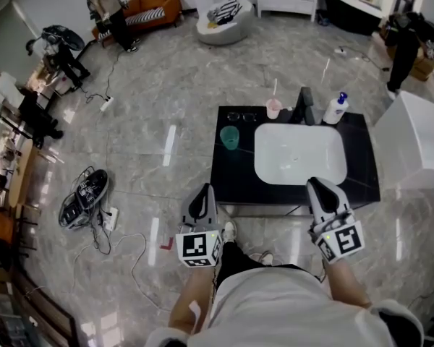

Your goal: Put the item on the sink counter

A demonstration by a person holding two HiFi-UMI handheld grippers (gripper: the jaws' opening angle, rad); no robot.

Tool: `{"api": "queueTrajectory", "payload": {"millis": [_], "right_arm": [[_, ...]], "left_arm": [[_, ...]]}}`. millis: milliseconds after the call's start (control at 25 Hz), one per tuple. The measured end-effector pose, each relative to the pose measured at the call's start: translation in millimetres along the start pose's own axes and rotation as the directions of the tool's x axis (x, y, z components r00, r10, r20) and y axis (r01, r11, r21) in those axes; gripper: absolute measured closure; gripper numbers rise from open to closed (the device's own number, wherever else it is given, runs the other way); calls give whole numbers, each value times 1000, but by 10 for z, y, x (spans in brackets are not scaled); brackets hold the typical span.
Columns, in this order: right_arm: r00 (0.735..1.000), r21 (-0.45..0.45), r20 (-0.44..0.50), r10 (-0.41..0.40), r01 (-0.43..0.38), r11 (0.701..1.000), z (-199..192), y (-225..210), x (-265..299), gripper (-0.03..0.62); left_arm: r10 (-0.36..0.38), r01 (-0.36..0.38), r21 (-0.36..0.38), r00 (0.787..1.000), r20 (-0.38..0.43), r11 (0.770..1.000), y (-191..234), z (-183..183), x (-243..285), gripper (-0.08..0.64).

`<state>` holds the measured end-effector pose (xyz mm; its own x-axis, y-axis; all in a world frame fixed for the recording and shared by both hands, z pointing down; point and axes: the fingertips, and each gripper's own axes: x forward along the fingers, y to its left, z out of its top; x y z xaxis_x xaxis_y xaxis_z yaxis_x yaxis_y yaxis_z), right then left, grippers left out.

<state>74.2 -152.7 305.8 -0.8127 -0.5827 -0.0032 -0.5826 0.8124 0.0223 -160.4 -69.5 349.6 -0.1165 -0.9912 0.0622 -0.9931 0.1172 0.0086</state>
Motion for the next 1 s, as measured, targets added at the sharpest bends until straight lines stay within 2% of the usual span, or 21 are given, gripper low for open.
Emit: {"api": "queueTrajectory", "payload": {"millis": [440, 1000], "right_arm": [[1000, 6, 2, -19, 19, 1000, -1, -55, -52, 543], [1000, 18, -8, 13, -13, 1000, -95, 85, -6, 543]], "left_arm": [[2, -1, -27, 1000, 23, 1000, -25, 153, -373, 557], [-38, 39, -50, 999, 8, 998, -155, 108, -385, 557]]}}
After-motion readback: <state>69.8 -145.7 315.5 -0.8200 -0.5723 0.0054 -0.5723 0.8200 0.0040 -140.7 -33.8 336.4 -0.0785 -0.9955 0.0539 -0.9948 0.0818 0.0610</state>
